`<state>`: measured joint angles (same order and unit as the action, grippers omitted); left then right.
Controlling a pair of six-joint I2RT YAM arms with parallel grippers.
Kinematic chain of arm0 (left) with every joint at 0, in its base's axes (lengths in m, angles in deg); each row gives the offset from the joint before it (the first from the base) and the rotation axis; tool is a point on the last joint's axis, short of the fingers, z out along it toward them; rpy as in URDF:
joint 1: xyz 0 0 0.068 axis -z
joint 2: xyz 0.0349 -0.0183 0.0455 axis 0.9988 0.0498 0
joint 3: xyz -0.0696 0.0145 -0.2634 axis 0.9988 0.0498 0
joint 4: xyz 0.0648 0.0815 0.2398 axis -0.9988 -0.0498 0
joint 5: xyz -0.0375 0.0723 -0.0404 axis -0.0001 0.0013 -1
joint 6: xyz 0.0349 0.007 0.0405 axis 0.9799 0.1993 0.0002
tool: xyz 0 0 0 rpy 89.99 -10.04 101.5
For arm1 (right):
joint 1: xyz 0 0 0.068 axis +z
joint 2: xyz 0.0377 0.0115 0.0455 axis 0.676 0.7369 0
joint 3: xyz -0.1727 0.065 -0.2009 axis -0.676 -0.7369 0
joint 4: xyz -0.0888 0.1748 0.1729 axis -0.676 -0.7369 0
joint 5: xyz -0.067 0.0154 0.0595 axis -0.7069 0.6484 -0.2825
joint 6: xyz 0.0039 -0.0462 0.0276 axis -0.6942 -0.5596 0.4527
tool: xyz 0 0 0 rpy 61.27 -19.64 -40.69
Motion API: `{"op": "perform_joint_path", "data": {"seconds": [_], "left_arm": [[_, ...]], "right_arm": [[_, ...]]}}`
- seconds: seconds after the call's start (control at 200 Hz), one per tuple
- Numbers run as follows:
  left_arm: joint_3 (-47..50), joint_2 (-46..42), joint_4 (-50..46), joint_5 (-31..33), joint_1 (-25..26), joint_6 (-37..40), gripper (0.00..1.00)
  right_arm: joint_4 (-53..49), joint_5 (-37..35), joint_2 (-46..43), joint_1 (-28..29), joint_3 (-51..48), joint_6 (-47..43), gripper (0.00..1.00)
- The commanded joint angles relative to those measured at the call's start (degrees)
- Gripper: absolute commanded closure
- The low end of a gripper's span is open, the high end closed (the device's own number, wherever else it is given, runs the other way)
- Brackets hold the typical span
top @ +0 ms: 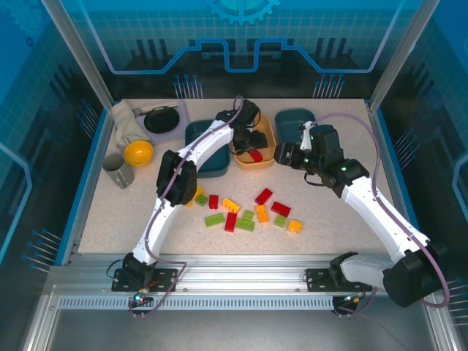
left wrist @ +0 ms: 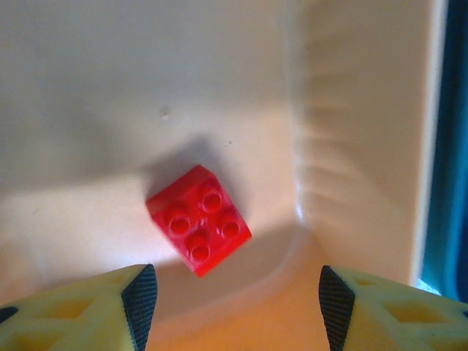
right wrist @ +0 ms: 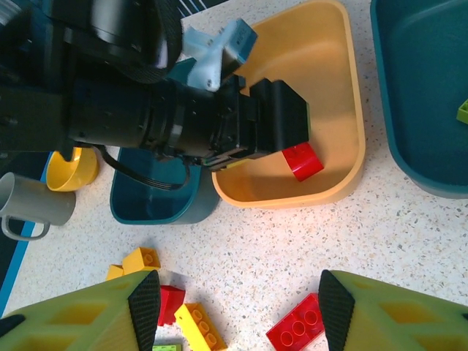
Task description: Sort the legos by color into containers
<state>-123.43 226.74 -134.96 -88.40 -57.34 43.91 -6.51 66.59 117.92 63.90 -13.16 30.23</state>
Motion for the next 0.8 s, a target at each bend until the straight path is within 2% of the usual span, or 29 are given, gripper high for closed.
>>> {"op": "perform_joint_path", "data": {"seconds": [0.0, 0.24, 0.415, 0.625, 0.795], "left_arm": [[7.6, -14.7, 0.6, 2.8, -0.7, -1.3, 0.36], [38.2, -39.8, 0.6, 6.1, -4.2, -4.3, 0.34], [57.9, -51.6, -3.4, 8.4, -6.8, -4.8, 0.28], [70.8, -54.6, -2.1, 6.1, -11.2, -4.0, 0.28], [71.2, -51.0, -1.7, 5.1, -12.7, 0.7, 0.3]], "right_arm": [[1.2, 1.7, -1.0, 1.3, 0.3, -4.4, 0.39], [5.6, 2.1, -1.6, 10.6, -1.7, -13.9, 0.39], [7.3, 3.5, 1.6, 17.8, -3.1, -17.7, 0.38], [9.4, 4.6, 7.1, 24.5, -2.7, -19.9, 0.37], [9.6, 4.4, 9.7, 25.6, -1.0, -18.9, 0.37]]}}
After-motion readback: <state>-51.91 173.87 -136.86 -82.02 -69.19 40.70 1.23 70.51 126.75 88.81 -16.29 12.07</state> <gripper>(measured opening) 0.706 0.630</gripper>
